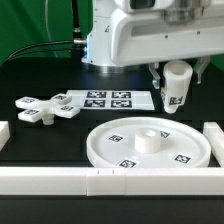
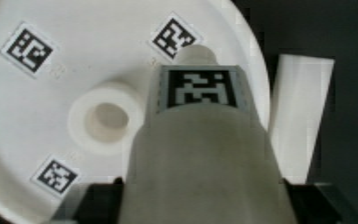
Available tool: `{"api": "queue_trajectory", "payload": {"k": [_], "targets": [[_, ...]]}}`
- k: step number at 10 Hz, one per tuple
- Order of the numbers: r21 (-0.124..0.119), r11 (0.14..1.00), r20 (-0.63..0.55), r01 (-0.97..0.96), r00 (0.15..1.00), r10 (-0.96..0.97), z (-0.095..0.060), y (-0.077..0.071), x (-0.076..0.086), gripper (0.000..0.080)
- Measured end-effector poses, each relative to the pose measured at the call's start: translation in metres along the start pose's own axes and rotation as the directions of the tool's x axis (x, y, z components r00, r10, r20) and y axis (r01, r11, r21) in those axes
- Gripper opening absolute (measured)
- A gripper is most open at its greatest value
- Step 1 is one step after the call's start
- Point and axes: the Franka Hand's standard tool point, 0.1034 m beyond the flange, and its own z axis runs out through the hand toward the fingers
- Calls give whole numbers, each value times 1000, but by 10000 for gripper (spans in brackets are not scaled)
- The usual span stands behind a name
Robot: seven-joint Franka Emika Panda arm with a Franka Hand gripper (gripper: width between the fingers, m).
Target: Assemble round table
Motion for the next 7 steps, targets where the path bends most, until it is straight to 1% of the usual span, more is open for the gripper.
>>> {"api": "queue_trajectory", "payload": {"k": [1, 2, 3, 4, 5, 7], "targets": [[-6, 1000, -72, -6, 997, 6, -2, 1, 2, 409], [-13, 1000, -143, -10, 990, 9, 1, 3, 3, 409], [-18, 1000, -179, -12, 984, 8, 3, 4, 3, 409], [-30, 999, -270, -10, 963, 2, 1, 7, 7, 409], [-55, 998, -304, 31, 951, -47, 6, 13, 2, 409], [-92, 992, -300, 90, 947, -114, 6, 34, 5, 409]]}}
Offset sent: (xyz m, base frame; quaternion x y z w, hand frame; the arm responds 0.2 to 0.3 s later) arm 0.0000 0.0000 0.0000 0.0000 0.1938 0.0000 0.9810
